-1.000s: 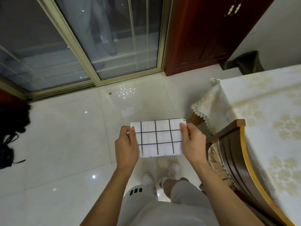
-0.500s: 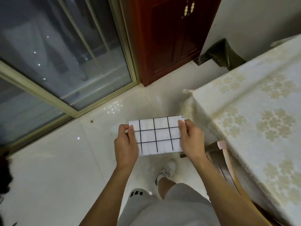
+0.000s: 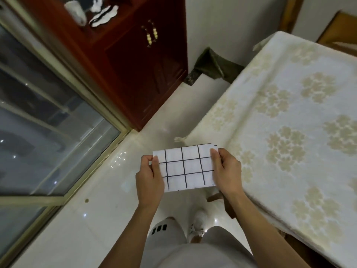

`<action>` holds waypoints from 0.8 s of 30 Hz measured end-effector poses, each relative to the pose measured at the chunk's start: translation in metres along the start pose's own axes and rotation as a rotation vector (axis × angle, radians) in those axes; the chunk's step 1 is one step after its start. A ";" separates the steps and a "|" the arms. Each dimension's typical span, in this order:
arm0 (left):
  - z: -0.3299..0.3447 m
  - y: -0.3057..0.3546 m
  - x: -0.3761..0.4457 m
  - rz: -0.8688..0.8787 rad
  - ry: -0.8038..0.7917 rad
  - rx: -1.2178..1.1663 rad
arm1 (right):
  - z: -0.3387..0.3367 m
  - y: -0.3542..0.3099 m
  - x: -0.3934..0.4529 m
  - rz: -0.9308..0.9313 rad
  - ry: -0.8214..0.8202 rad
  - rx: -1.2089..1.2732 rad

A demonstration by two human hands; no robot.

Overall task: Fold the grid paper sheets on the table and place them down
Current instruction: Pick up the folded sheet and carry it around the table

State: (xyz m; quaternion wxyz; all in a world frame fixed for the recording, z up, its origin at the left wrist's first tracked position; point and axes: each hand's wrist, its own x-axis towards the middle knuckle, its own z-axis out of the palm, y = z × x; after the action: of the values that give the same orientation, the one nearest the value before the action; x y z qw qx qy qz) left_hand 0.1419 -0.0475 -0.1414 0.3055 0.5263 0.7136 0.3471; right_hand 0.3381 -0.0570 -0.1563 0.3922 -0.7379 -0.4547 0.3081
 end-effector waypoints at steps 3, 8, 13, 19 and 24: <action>0.021 0.016 0.021 0.059 -0.061 0.045 | -0.011 0.006 0.015 0.071 0.057 0.004; 0.054 0.035 0.048 0.155 -0.188 0.081 | -0.029 0.013 0.031 0.173 0.167 -0.003; 0.092 0.048 0.078 0.207 -0.342 0.061 | -0.040 0.024 0.048 0.267 0.289 -0.038; 0.131 0.058 0.109 0.300 -0.528 0.052 | -0.041 0.036 0.057 0.407 0.444 -0.043; 0.154 0.059 0.127 0.378 -0.653 0.106 | -0.044 0.043 0.062 0.508 0.541 -0.034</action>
State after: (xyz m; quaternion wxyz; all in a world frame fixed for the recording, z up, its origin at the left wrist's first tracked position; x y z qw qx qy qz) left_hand 0.2642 0.1142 -0.1901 0.4197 0.7466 0.4861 0.1739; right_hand 0.4165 -0.0257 -0.1772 0.3967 -0.8884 -0.1422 0.1819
